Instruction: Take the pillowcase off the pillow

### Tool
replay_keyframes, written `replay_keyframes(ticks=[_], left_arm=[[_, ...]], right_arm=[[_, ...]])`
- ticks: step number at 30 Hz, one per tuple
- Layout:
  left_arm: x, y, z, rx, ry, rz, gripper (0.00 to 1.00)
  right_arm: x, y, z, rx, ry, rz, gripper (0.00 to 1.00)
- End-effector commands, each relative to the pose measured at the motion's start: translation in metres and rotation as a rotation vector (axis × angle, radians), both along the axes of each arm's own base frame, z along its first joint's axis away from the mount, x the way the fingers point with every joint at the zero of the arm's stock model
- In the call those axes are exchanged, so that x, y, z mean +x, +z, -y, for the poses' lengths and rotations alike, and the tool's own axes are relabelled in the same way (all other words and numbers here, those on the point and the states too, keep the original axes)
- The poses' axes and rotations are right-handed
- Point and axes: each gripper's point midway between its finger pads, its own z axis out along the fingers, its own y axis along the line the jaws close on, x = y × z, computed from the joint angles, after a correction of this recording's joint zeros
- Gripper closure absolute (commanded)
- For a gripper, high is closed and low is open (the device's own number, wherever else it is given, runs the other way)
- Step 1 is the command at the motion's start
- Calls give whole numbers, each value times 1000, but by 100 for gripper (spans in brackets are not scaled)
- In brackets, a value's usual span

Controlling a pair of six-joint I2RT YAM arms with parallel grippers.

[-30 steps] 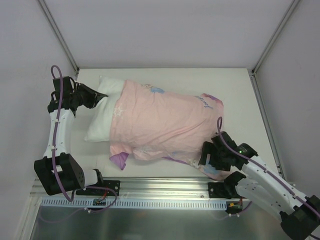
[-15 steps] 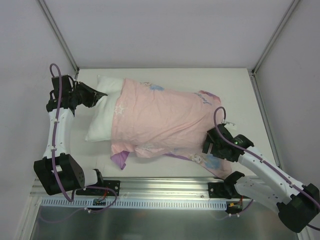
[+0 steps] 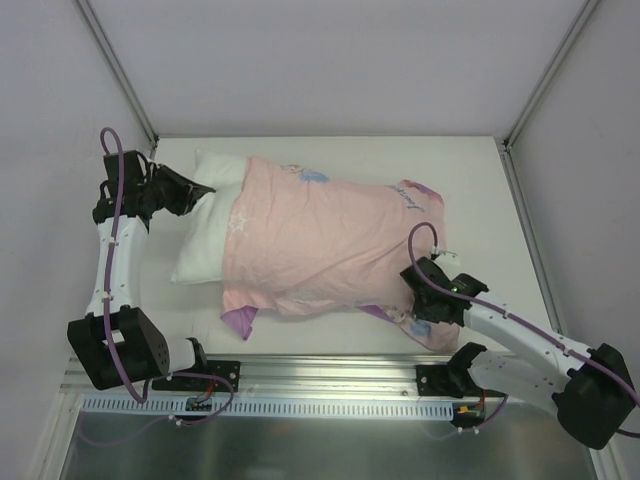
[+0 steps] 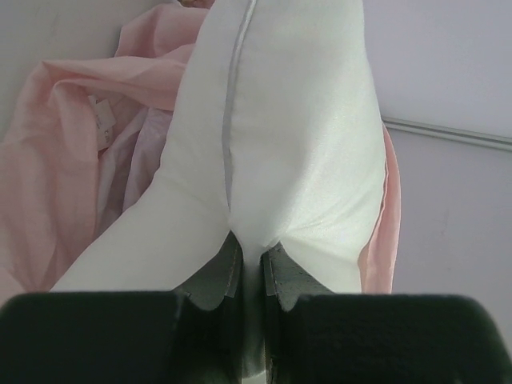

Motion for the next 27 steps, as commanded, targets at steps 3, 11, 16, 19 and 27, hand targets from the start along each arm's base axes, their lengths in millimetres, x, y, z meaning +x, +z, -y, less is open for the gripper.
replay_keyframes(ticks=[3, 11, 16, 19, 27], left_arm=[[0, 26, -2, 2, -10, 99, 100], [5, 46, -30, -21, 74, 124, 100], [5, 68, -55, -46, 137, 170, 100], [-1, 73, -70, -48, 168, 187, 100], [-16, 33, -67, -49, 143, 127, 100]], right_arm=[[28, 53, 38, -74, -134, 146, 99], [40, 161, 150, -123, -478, 356, 99], [48, 185, 178, -42, -614, 384, 99], [43, 176, 182, -53, -627, 358, 99], [23, 110, 169, -16, -602, 245, 99]])
